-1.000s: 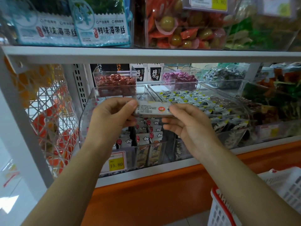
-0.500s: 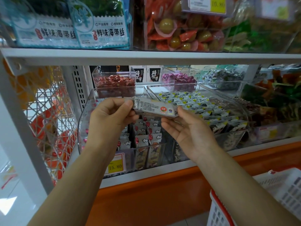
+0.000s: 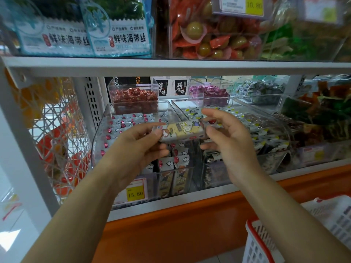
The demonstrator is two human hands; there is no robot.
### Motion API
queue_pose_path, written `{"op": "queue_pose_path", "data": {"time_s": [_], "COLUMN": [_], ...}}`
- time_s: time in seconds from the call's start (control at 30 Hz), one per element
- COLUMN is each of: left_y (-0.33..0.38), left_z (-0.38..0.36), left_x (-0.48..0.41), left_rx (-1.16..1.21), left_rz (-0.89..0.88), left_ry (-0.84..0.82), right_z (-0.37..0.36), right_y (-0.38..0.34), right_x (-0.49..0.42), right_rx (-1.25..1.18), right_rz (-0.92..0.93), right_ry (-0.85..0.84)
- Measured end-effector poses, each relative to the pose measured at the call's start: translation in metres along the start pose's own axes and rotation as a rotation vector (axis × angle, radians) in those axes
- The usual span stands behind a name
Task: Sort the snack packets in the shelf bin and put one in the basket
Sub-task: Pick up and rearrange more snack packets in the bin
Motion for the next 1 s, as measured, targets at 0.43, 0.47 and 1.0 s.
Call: {"op": "queue_pose_path", "data": {"time_s": [0.43,0.47,1.0], "left_y": [0.008,0.008,0.011], "left_z": [-0.001,0.0,-0.003], "left_x": [0.0,0.0,0.002], "left_rx": [-0.119,-0.117,-0.283], "left_rz": [-0.189,-0.195,-0.241], "left_ry": [0.015,0.032,0.003], "right_z": [-0.008,-0.008,-0.005], "right_y": [0.008,0.009,0.019], "right_x": [-0.001,-0.001,-0.002], "right_rx": [0.024,0.03,-0.363], "right_rz": [-0.006,-0.014,-0.242], "right_ry": [-0.028,-0.023,0.072]}}
Point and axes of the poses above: each hand's wrist, its own x-axis away from the middle knuckle, its own z-axis out of the back of the hand, y = z × x, the point moved 5 cm from there along -x, towards the middle knuckle, and after that the axes turned 1 degree about y, right-handed, at the moved point
